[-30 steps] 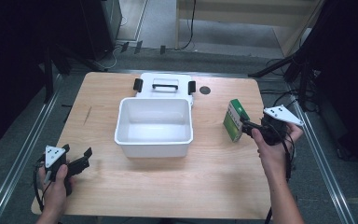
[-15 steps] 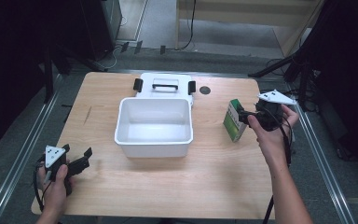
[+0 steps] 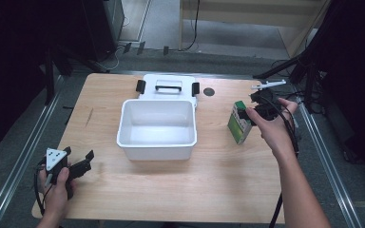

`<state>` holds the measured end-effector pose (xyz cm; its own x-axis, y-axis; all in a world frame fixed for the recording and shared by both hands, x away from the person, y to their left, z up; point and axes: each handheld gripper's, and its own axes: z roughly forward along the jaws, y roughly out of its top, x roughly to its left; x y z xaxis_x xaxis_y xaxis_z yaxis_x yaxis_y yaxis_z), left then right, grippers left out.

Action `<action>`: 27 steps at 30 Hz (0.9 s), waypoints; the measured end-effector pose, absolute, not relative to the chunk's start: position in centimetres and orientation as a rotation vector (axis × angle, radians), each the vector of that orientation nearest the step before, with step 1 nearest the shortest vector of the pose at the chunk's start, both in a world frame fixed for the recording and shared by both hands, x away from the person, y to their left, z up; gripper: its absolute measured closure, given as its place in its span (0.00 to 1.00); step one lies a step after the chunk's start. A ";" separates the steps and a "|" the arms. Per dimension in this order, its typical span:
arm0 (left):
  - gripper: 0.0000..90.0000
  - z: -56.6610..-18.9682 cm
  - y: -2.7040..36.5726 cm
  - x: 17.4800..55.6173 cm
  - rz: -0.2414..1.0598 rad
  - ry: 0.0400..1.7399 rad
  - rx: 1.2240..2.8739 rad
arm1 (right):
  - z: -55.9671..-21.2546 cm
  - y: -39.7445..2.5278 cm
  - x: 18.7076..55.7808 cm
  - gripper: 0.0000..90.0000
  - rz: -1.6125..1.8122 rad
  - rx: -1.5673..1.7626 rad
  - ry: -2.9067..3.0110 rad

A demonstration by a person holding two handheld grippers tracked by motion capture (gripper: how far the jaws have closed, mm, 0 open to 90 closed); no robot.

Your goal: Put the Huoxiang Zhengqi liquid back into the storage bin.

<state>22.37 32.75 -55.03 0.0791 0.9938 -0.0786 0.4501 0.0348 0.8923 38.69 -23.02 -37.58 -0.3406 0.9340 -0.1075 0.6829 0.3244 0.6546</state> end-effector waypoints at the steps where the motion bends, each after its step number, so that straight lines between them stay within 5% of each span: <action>1: 0.16 -55.0 32.8 22.4 0.837 1.491 1.537 | -37.5 -23.0 38.9 0.24 0.686 1.429 2.141; 27: 0.16 -55.1 32.8 22.5 0.833 1.495 1.526 | -35.5 -20.1 44.8 0.38 0.122 1.660 2.470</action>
<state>22.45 32.76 -55.06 0.0747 0.9933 -0.0881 0.4480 0.0455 0.8929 44.78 -20.12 -35.51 -0.3700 0.9248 -0.0891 0.9114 0.3799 0.1580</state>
